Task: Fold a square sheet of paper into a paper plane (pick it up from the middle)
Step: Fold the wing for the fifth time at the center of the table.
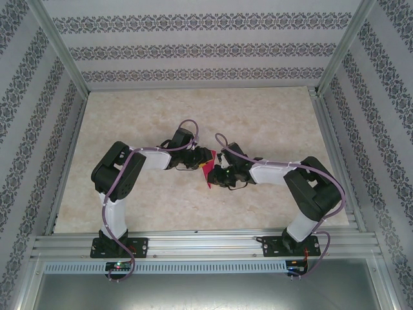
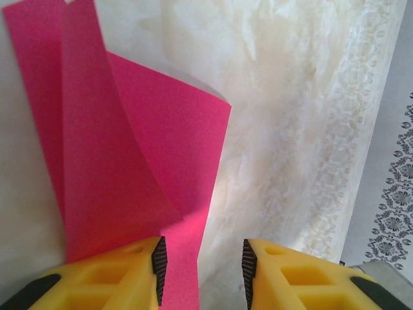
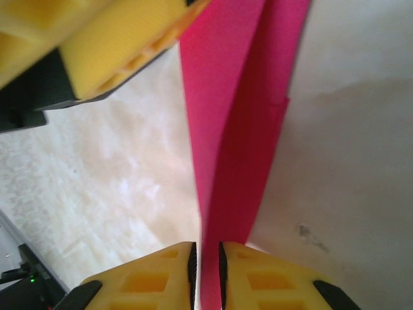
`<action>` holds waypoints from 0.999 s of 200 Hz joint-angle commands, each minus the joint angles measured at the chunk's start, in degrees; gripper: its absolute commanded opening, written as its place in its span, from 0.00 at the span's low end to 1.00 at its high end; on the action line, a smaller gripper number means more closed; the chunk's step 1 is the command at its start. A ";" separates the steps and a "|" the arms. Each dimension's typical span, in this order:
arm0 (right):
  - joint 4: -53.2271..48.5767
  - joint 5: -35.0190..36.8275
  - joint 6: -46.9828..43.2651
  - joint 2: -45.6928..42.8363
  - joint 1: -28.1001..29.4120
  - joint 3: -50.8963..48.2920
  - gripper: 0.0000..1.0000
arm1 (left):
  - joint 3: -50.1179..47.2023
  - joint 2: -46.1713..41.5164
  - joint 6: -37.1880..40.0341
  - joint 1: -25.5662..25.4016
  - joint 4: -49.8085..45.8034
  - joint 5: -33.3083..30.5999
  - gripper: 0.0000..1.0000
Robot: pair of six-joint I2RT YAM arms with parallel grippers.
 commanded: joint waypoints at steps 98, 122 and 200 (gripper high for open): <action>-3.57 0.19 -1.13 6.31 2.05 -0.62 0.09 | -1.82 0.94 -0.51 -0.57 -6.38 -1.44 0.40; -9.70 2.46 -5.12 3.75 1.98 1.18 0.08 | -1.74 0.92 -0.76 -0.67 -6.56 -1.51 0.39; -23.10 3.40 -16.44 0.93 0.72 8.25 0.14 | -1.83 1.81 -3.01 -1.40 -3.37 -0.22 0.39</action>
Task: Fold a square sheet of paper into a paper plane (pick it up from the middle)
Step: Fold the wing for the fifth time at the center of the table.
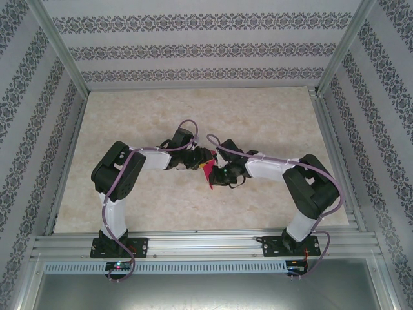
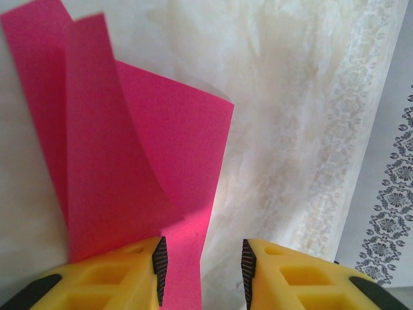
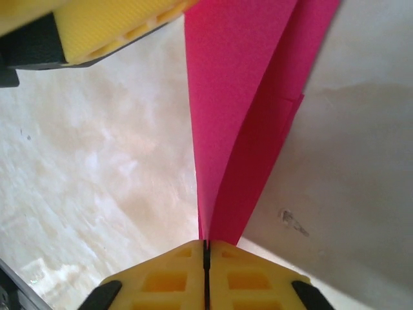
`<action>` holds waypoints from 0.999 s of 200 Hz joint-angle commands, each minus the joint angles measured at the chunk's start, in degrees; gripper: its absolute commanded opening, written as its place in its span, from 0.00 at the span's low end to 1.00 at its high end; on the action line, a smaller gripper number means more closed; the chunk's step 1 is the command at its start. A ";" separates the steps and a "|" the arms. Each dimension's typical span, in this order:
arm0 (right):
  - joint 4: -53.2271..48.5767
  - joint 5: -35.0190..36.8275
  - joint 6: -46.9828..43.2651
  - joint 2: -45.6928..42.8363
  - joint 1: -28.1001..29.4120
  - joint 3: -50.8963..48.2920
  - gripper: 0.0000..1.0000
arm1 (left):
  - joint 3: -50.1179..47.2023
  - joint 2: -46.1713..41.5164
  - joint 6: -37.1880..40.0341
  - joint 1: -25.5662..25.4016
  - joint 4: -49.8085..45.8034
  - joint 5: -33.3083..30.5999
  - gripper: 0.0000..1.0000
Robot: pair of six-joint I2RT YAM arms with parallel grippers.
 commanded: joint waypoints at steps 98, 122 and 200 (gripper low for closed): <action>19.63 -7.59 18.56 -5.83 -2.64 -11.00 0.21 | -2.21 1.65 -1.33 -1.33 -3.47 -0.89 0.40; 21.20 -8.65 19.57 -3.53 -2.68 -10.75 0.18 | -2.27 1.63 -1.24 -1.36 -3.57 -0.85 0.40; 19.38 -7.36 18.85 -1.51 -2.46 -11.34 0.15 | -2.19 1.55 -0.94 -1.39 -3.96 -0.79 0.40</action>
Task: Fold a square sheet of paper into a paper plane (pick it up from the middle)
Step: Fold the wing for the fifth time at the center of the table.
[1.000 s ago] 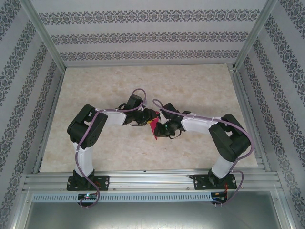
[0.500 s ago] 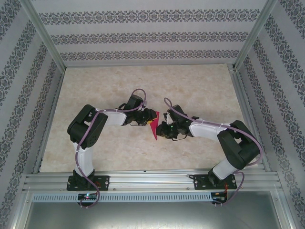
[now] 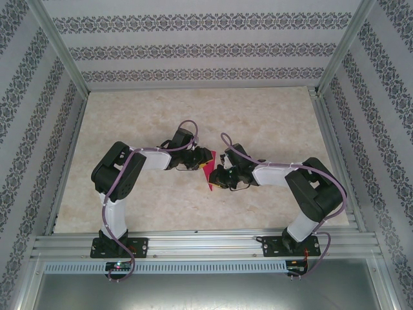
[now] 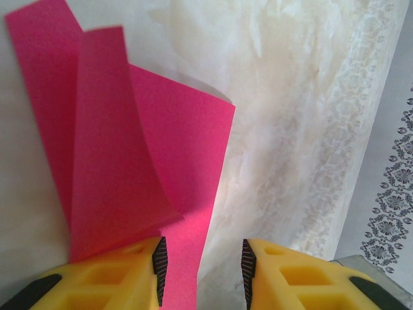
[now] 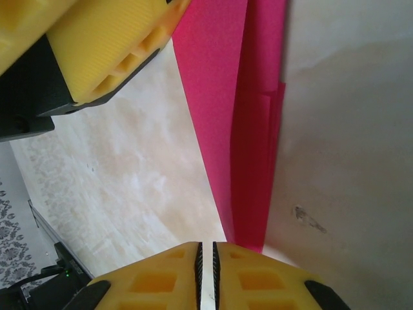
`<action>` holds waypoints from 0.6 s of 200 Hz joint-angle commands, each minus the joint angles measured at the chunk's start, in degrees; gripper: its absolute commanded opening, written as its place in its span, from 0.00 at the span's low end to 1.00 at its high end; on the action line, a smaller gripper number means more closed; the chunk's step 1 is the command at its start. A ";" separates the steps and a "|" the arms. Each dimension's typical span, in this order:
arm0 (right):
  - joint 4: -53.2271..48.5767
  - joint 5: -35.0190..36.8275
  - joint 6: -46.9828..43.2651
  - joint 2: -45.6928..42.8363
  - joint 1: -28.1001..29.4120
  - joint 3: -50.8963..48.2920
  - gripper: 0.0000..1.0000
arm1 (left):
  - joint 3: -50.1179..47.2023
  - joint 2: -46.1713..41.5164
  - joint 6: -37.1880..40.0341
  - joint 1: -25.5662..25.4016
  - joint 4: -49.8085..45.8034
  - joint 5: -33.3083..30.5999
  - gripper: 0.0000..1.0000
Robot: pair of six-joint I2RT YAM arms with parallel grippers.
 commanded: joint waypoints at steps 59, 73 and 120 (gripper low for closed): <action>2.13 -2.25 0.47 -0.99 0.02 -1.22 0.16 | -2.06 1.61 -0.26 -1.22 -4.18 -0.42 0.39; -0.75 0.08 -0.70 -4.10 -0.35 -1.22 0.18 | -2.29 1.38 -0.25 -1.26 -4.17 -0.49 0.40; -3.69 2.48 -1.44 -5.99 -1.67 -1.42 0.23 | -2.32 1.42 -0.10 -1.23 -4.16 -0.55 0.39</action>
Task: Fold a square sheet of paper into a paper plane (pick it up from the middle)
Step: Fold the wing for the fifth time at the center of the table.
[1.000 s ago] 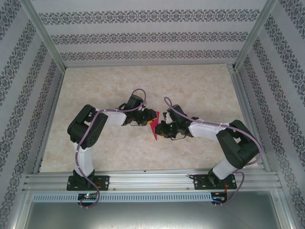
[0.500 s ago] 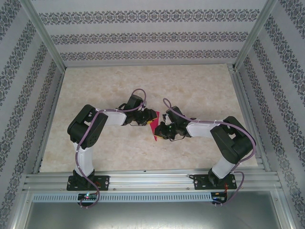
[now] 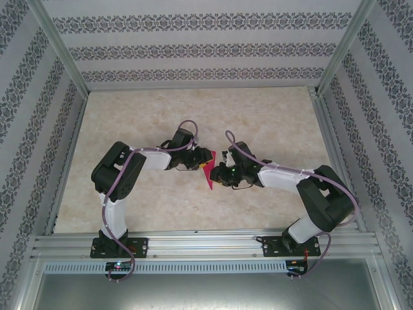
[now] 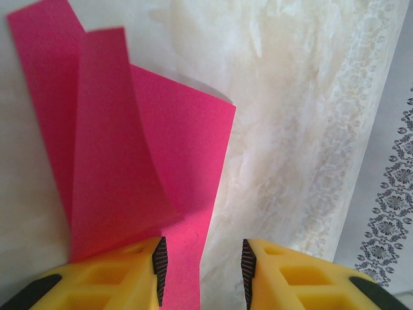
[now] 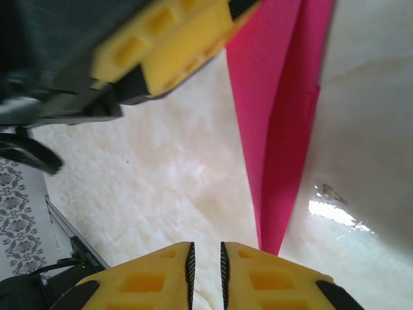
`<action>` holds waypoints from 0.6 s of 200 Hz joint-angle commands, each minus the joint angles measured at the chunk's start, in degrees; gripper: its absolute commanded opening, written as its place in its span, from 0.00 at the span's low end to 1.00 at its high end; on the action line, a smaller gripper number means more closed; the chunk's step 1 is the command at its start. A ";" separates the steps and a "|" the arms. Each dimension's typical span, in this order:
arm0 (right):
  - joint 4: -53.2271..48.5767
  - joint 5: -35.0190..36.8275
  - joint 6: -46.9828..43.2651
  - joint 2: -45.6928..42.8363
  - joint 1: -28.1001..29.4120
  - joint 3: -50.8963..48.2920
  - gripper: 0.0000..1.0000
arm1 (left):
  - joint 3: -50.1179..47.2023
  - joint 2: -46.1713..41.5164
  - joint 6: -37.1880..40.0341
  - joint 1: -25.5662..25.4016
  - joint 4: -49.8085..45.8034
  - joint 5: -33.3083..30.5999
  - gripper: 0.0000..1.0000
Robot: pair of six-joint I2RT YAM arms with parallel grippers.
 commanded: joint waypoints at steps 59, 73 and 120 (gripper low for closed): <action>4.24 -0.58 2.77 6.60 -0.60 -0.15 0.19 | -2.31 1.48 -0.06 -1.26 -4.33 -0.30 0.39; 5.51 -1.42 3.35 7.53 -0.58 -0.24 0.16 | -2.17 1.46 0.17 -1.24 -4.66 -0.31 0.39; 5.45 -2.84 2.21 9.71 -0.40 -0.33 0.07 | -2.29 1.43 -0.07 -1.27 -4.62 -0.43 0.39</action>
